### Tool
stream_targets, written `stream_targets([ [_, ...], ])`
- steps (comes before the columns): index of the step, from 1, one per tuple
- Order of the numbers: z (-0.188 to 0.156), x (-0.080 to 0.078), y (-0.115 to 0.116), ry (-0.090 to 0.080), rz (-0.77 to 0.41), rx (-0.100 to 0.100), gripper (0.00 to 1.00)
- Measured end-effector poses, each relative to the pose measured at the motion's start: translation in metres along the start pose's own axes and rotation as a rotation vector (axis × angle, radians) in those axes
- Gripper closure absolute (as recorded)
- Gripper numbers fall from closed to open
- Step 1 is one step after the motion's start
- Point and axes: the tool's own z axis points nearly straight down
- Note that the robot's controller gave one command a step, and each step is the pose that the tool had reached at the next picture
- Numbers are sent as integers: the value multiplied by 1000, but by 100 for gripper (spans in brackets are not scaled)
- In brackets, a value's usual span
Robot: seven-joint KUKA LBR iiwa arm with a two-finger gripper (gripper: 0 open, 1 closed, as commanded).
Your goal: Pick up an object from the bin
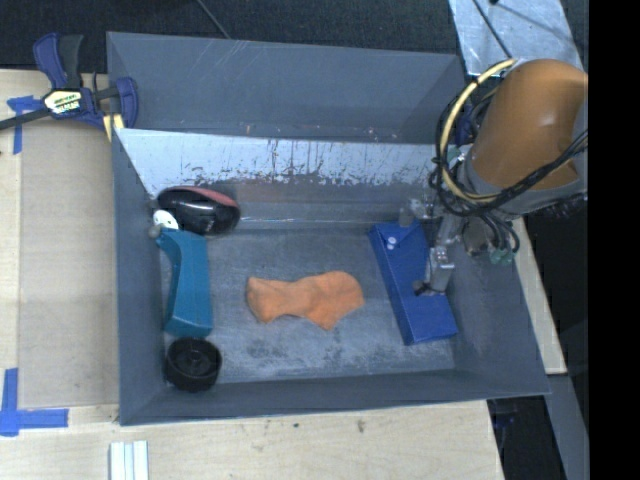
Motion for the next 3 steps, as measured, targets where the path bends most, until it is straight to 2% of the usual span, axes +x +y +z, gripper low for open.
stream_targets([
  [1,-7,4,43,2,1,-5,0],
  [2,3,-12,45,-1,17,-2,0],
  [3,33,-5,76,-1,-52,-1,0],
])
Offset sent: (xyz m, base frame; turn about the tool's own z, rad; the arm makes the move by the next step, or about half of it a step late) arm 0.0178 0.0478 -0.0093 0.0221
